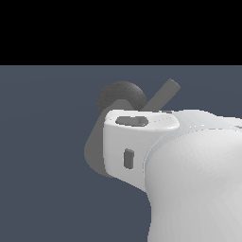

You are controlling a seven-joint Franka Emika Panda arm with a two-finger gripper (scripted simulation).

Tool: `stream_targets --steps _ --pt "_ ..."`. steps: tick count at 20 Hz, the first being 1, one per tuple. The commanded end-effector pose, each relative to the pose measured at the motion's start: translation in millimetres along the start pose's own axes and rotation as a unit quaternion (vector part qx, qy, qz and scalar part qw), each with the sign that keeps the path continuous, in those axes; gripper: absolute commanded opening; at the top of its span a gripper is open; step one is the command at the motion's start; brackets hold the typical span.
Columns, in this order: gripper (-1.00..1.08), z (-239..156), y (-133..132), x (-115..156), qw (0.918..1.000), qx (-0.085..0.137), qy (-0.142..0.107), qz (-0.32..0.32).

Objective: Turn on the faucet by rotating a designated handle.

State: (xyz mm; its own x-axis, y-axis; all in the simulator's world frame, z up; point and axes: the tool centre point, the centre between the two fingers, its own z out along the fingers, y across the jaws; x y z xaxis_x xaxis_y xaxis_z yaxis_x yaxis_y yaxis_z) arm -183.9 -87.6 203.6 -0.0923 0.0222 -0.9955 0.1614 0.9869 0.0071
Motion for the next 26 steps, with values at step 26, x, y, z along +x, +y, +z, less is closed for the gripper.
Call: stream_targets --steps 26 --pt "-1.00 -9.9 109.2 -17.4 0.9983 -0.048 -0.031 0.001"
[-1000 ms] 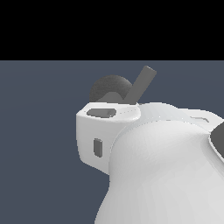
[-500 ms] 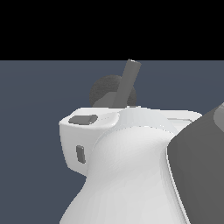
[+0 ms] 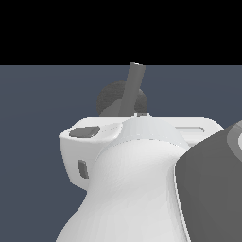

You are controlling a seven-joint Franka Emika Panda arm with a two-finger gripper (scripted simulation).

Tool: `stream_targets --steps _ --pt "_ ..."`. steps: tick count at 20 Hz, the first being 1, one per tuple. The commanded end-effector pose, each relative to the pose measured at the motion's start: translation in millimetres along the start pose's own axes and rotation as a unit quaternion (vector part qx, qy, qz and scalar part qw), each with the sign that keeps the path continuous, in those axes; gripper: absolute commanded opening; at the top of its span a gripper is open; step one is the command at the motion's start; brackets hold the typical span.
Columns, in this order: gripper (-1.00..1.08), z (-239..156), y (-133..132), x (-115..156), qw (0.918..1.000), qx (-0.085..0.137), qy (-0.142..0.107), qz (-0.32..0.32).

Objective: Turn on the faucet by rotating a designated handle.

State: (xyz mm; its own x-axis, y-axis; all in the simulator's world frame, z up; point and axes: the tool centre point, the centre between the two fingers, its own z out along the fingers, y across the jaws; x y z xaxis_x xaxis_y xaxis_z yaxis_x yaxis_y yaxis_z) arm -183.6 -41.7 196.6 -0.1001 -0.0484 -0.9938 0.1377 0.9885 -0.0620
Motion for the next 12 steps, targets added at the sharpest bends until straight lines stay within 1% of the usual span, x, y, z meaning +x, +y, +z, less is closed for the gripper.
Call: stream_targets --steps 1,12 --pt "-1.00 -2.5 64.2 -30.0 0.9981 -0.039 -0.032 0.036" --pt "-1.00 -4.6 88.1 -31.6 0.9979 -0.040 -0.035 0.036"
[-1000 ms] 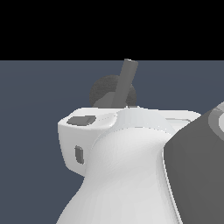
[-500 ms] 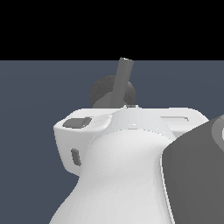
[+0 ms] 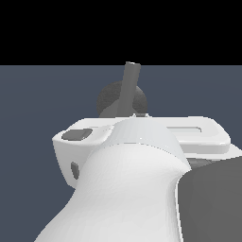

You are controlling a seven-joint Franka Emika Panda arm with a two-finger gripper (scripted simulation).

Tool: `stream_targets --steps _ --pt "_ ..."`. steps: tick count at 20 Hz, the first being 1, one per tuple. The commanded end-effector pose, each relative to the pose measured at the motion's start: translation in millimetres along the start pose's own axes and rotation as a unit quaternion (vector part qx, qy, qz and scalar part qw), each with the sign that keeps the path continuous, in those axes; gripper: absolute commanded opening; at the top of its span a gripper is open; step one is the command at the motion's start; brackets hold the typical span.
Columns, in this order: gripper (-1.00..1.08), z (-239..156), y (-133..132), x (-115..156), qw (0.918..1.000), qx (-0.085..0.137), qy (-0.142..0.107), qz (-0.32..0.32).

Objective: Turn on the faucet by rotating a designated handle.

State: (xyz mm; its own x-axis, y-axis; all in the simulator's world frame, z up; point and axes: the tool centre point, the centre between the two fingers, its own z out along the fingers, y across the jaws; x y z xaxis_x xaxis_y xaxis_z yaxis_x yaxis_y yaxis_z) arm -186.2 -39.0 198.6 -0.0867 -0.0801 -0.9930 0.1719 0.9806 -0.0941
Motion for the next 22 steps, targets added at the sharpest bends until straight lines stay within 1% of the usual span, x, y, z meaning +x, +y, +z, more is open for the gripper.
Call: stream_targets --steps 1,22 --pt "-1.00 -4.4 87.0 -32.5 0.9966 -0.058 -0.026 0.052" --pt "-1.00 -9.8 130.3 -36.7 0.9963 -0.061 -0.032 0.052"
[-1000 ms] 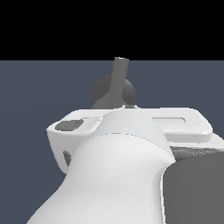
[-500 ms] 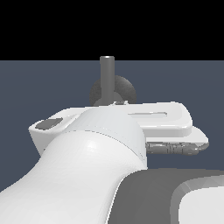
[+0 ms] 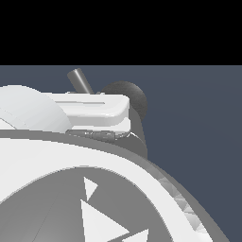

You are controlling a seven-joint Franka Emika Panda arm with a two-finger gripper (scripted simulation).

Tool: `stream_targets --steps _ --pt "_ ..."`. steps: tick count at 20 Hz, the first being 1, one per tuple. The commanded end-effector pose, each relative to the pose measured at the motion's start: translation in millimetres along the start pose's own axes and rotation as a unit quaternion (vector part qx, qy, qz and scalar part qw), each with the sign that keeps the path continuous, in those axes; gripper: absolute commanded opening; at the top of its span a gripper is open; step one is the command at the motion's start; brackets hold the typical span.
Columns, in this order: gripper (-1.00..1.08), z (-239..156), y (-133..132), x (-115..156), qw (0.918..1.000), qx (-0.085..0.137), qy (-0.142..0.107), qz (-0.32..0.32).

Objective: Turn on the faucet by rotating a designated handle.

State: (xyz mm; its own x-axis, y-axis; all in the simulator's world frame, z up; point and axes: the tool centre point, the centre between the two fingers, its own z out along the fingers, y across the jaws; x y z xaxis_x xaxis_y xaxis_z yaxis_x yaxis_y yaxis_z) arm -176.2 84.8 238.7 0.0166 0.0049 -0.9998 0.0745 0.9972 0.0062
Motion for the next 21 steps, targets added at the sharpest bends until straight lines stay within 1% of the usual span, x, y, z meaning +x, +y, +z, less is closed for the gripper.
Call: stream_targets --steps 1,21 --pt "-1.00 5.0 11.1 15.3 0.9998 -0.009 0.014 0.004" --pt "-1.00 4.4 51.3 14.9 0.9999 -0.012 0.009 0.004"
